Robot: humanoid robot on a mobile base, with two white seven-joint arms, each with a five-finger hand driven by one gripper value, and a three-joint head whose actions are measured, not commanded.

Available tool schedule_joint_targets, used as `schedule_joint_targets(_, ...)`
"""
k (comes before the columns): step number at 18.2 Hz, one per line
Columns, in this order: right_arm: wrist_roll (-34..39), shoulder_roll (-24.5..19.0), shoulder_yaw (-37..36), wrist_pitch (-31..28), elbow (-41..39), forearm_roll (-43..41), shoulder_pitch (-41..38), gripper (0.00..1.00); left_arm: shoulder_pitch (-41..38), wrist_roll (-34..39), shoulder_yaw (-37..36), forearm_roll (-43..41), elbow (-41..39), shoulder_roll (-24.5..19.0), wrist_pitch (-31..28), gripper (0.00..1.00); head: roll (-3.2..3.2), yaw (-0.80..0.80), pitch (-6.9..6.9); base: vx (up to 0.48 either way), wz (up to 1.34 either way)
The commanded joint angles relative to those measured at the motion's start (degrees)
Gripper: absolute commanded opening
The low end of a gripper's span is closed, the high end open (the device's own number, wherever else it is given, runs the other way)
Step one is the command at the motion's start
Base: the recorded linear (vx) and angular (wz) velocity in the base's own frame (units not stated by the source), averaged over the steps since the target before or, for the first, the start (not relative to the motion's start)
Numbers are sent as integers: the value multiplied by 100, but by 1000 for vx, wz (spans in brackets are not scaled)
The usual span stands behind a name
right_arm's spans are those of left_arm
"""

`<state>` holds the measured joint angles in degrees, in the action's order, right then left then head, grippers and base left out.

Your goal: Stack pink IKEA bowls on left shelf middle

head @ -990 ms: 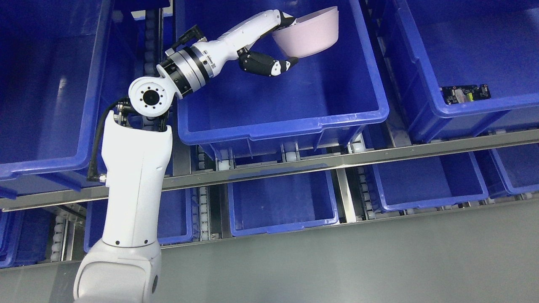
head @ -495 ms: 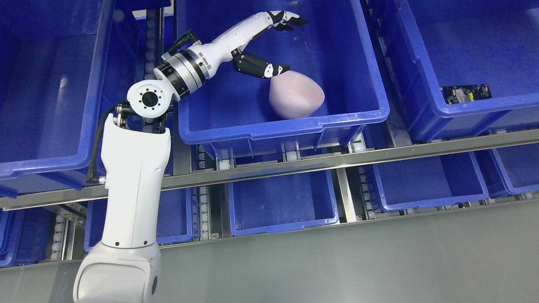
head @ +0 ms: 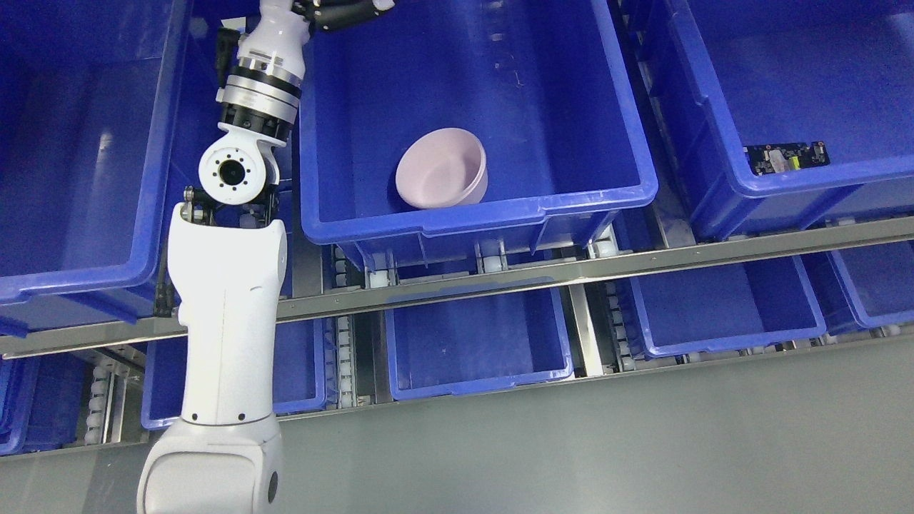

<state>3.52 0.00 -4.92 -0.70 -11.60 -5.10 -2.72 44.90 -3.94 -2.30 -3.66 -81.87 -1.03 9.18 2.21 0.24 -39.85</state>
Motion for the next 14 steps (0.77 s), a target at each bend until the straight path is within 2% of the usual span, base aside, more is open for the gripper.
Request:
schedule_joint_targets(1, -1, 100, 0, 0, 0, 0, 0, 100, -646, 842, -25, 1017, -511, 3, -143, 100, 0, 0, 0, -4, -13)
schedule_joint_targets(3, -1, 100, 0, 0, 0, 0, 0, 100, -1016, 825, 45, 1017, -961, 3, -574, 100, 0, 0, 0, -18, 59)
schedule_joint_targets(8, -1, 100, 0, 0, 0, 0, 0, 100, -1518, 789, 151, 1017, -1208, 3, -558, 100, 0, 0, 0, -38, 37)
schedule_joint_targets(14, -1, 100, 0, 0, 0, 0, 0, 100, -1572, 447, 151, 999, -1218, 3, -575, 100, 0, 0, 0, -113, 71)
